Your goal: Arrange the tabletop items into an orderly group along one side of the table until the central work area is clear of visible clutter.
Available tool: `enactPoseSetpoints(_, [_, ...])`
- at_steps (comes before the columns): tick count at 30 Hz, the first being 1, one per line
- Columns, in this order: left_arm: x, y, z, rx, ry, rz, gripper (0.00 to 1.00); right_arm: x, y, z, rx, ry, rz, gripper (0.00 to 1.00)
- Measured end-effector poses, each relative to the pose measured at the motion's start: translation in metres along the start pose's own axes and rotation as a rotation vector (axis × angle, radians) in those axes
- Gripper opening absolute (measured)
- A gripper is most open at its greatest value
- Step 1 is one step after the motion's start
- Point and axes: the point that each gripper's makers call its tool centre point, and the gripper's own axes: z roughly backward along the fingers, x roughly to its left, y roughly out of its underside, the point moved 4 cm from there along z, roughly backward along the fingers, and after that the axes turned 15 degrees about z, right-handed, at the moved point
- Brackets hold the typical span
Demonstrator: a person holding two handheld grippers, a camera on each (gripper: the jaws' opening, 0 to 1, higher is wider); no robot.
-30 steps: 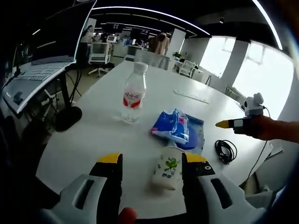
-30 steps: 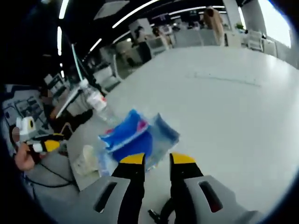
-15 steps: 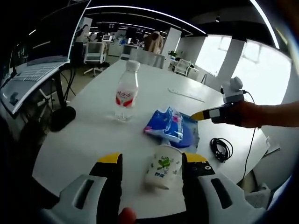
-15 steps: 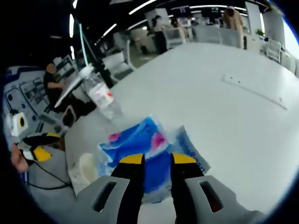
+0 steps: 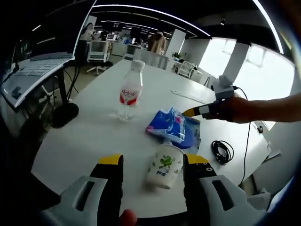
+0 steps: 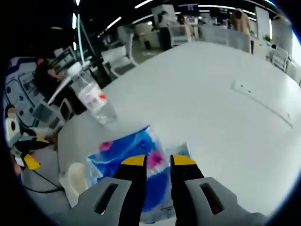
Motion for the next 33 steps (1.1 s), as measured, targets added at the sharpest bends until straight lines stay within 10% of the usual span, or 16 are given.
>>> enactPoseSetpoints(15, [0.006, 0.005, 0.004, 0.01, -0.016, 0.011, 0.51, 0.001, 0.003, -0.023, 0.068, -0.034, 0.045, 0.13])
enactPoseSetpoints(33, [-0.002, 0.012, -0.002, 0.03, -0.003, -0.001, 0.51, 0.008, 0.015, 0.006, 0.049, -0.013, 0.057, 0.01])
